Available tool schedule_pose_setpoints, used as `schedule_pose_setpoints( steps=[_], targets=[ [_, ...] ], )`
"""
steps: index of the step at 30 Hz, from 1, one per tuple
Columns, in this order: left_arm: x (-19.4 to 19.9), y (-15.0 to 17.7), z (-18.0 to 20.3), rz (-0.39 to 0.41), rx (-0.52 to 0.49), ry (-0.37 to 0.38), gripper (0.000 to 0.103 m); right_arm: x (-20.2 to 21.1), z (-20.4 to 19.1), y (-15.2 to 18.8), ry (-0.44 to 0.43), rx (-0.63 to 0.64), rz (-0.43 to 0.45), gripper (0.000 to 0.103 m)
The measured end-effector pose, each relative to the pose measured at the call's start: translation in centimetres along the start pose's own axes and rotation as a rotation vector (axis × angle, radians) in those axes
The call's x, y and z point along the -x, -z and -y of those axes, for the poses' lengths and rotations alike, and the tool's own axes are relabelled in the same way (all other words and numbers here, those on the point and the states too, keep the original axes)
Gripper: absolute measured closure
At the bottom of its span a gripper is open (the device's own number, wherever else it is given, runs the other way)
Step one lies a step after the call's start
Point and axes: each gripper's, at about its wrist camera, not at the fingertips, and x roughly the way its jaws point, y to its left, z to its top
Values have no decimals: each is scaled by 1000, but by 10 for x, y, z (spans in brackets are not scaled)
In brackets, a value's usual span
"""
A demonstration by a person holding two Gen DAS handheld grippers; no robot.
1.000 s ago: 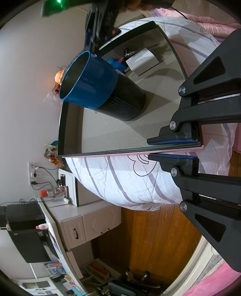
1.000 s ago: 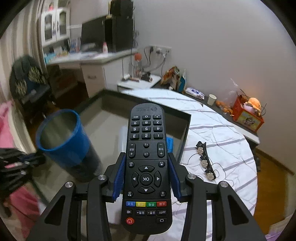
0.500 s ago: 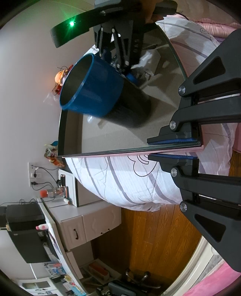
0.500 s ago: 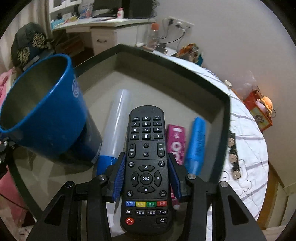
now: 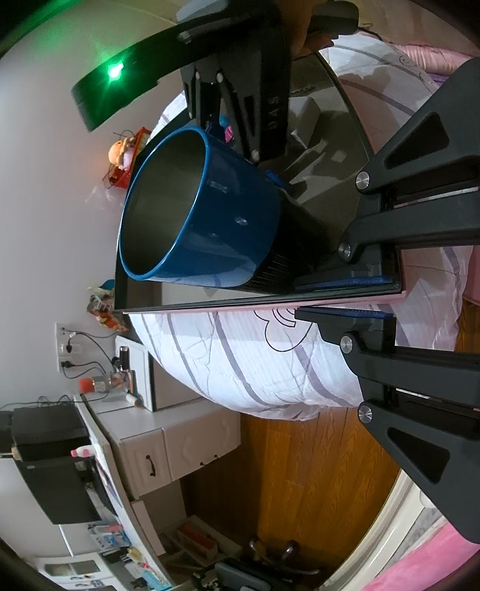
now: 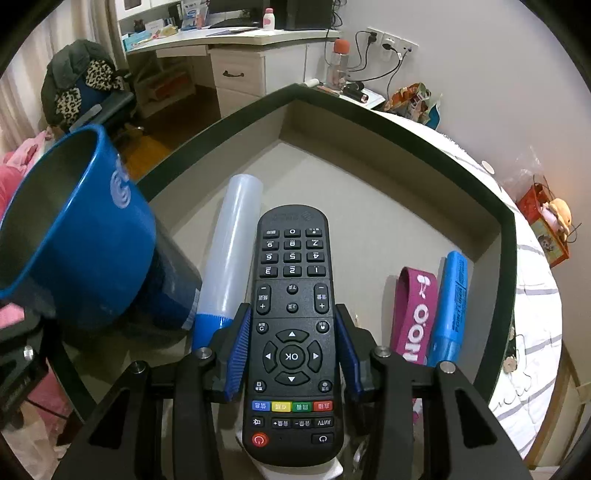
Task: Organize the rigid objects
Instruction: 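Carry the remote into the tray beside the highlighter and release, then lift the open right gripper away from the tray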
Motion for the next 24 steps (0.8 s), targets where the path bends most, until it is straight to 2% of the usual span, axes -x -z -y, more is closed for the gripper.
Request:
schedule_pose_setpoints(
  steps=[4, 12, 15, 17, 24],
  targets=[
    [1, 0, 0, -1, -3, -1, 95, 0, 3, -1, -6, -16, 0, 58],
    [1, 0, 1, -3, -2, 0, 94, 24, 6, 10, 65, -24, 90, 58],
    [1, 0, 1, -3, -1, 0, 95, 34, 7, 20, 70, -13, 90, 55],
    [1, 1, 1, -4, -1, 0, 95, 41, 8, 28, 91, 0, 82, 46],
    [1, 1, 1, -4, 0, -2, 95, 54, 13, 47, 204, 69, 8, 45]
  ],
)
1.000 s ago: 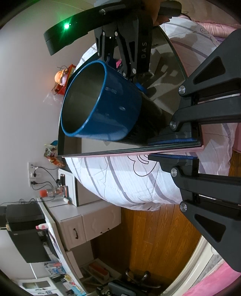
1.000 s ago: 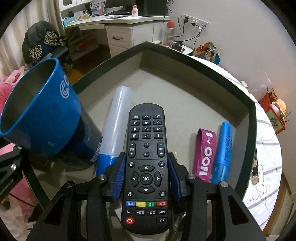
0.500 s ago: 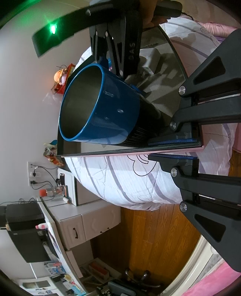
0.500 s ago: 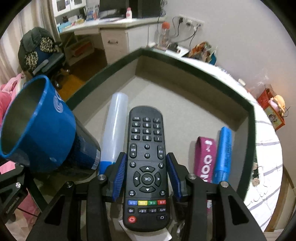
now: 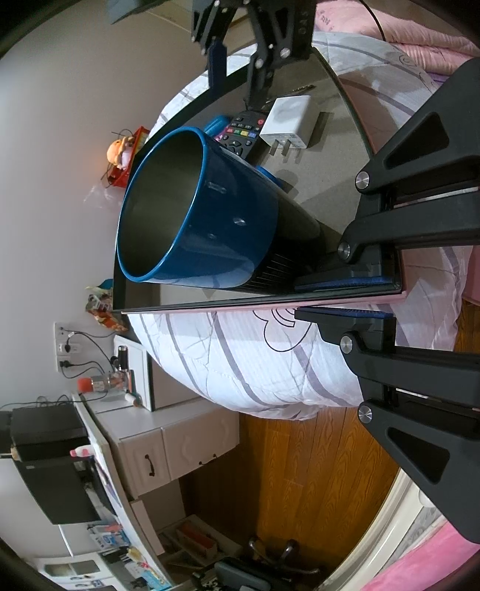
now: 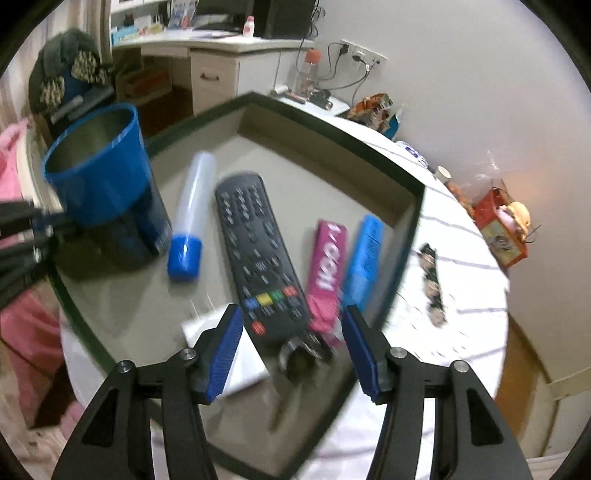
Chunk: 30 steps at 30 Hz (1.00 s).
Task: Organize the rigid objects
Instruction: 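Lift the open right gripper away from the tray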
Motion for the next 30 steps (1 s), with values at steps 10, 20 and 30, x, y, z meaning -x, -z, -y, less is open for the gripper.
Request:
schedule_pose_setpoints(
  steps=[10, 20, 30],
  targets=[
    [1, 1, 0, -2, -3, -1, 95, -7, -13, 4, 13, 70, -62, 42],
    [1, 0, -2, -4, -6, 0, 95, -14, -22, 1, -215, 30, -75, 36],
    [1, 1, 3, -9, -15, -11, 95, -17, -10, 7, -463, -73, -70, 23]
  ],
)
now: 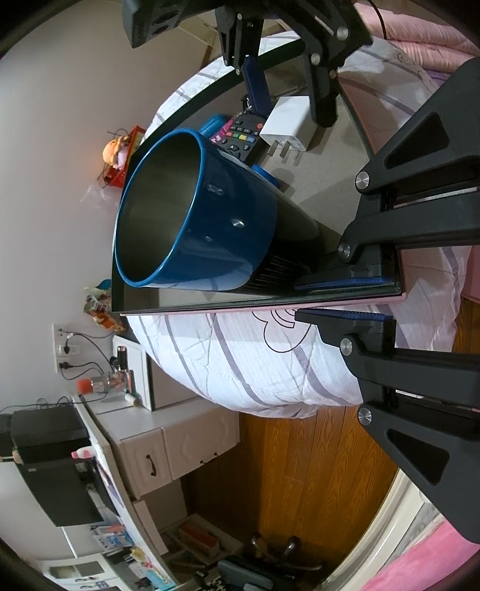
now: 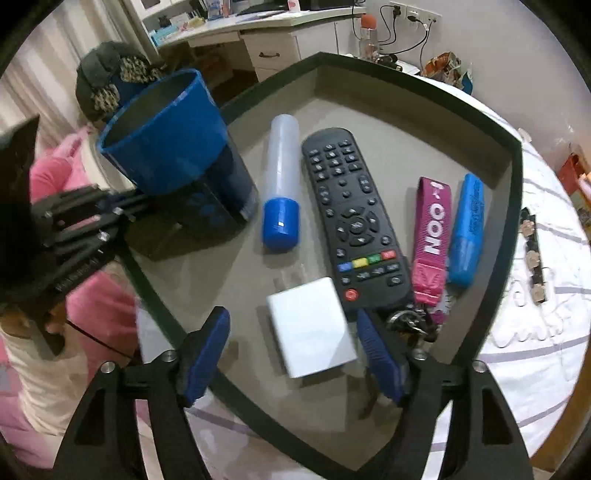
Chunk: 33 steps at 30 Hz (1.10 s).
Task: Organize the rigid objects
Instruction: 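Lift the open right gripper away from the tray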
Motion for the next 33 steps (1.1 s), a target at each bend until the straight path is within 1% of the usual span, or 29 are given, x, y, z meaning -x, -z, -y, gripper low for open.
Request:
schedule_pose_setpoints(
  steps=[2, 3, 4, 7, 8, 9, 11, 13, 16, 18, 19, 22, 27, 30, 33],
  targets=[
    [0, 0, 0, 0, 1, 1, 95, 2, 0, 0, -58, -21, 11, 23],
    [0, 0, 0, -1, 1, 0, 95, 2, 2, -1, -111, -48, 14, 23],
    [0, 0, 1, -2, 0, -1, 95, 1, 2, -1, -143, -67, 13, 23],
    [0, 0, 0, -1, -1, -2, 95, -6, 8, -1, -150, -109, 27, 23],
    [0, 0, 0, -1, -3, -3, 95, -8, 8, 1, -177, -131, 39, 23],
    [-1, 0, 1, -2, -2, -3, 94, -9, 9, 0, -185, -135, 42, 23],
    [0, -1, 0, -1, 0, -2, 95, -9, 7, 0, -136, -135, 63, 24],
    [0, 0, 1, -1, -3, -2, 94, -6, -1, 2, -24, -114, 85, 24],
    [0, 0, 1, -1, -1, -2, 95, 4, -11, 5, 60, -91, 134, 24],
    [0, -1, 0, -1, 0, -3, 95, 11, -17, 6, 152, -76, 169, 23],
    [0, -1, 0, -1, -1, -3, 95, 13, -19, 5, 175, -76, 184, 23],
    [0, 0, 0, -1, 1, -2, 95, 24, -12, 8, 204, -100, 230, 23],
    [0, 0, 0, -2, -2, -6, 95, 37, -3, 7, 289, -139, 280, 23],
    [0, 0, 0, -3, -1, -6, 95, 46, 2, 2, 321, -159, 314, 23],
    [0, 0, -1, -3, -2, -7, 95, 53, 6, 2, 337, -176, 339, 23]
  ],
)
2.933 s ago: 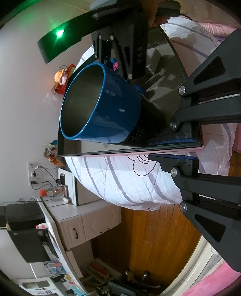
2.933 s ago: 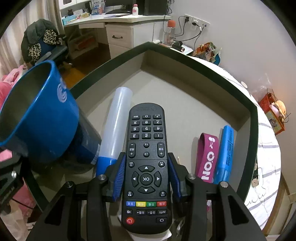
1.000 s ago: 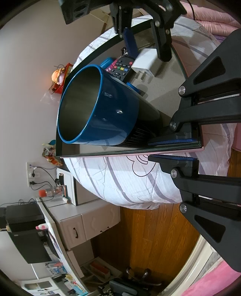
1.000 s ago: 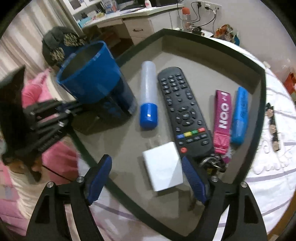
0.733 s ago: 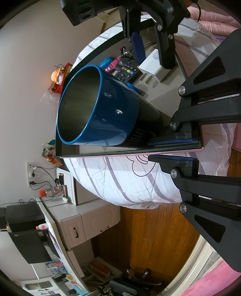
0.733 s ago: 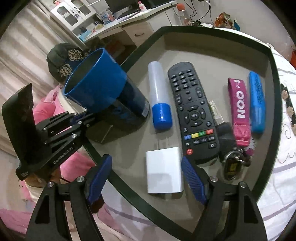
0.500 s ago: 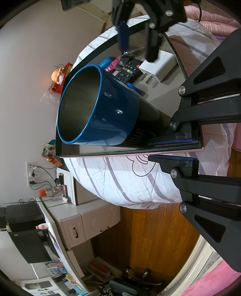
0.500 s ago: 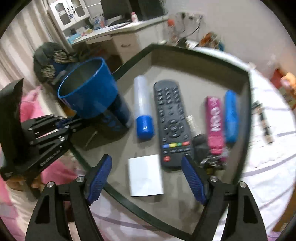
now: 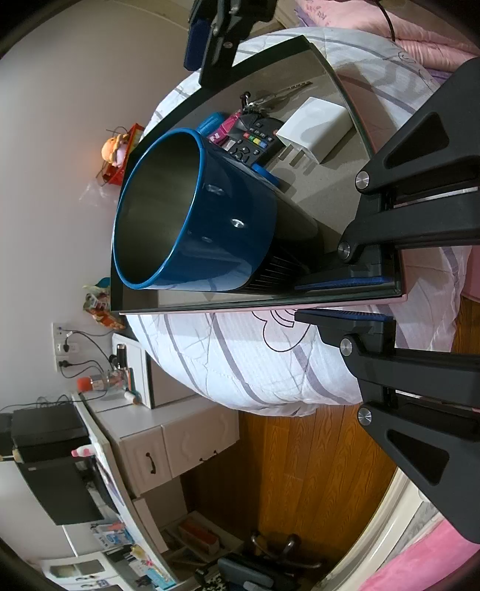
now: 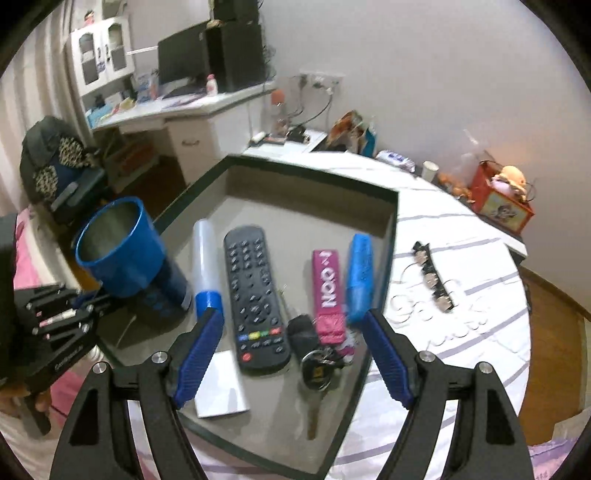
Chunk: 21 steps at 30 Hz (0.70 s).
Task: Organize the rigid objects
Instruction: 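Lift the open right gripper away from the tray, then move the right gripper to the black hair clip on the quilt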
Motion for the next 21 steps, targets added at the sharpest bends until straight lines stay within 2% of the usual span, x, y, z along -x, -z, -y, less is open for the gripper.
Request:
schedule_pose_setpoints(
  steps=[10, 15, 21],
  targets=[
    [1, 0, -1, 0, 2, 3, 94, 22, 31, -1, 24, -64, 80, 23],
    [1, 1, -2, 0, 3, 3, 94, 37, 81, 2, 94, -167, 131, 23],
    [2, 0, -3, 0, 5, 10, 94, 29, 146, 15, 215, -277, 103, 23]
  ],
)
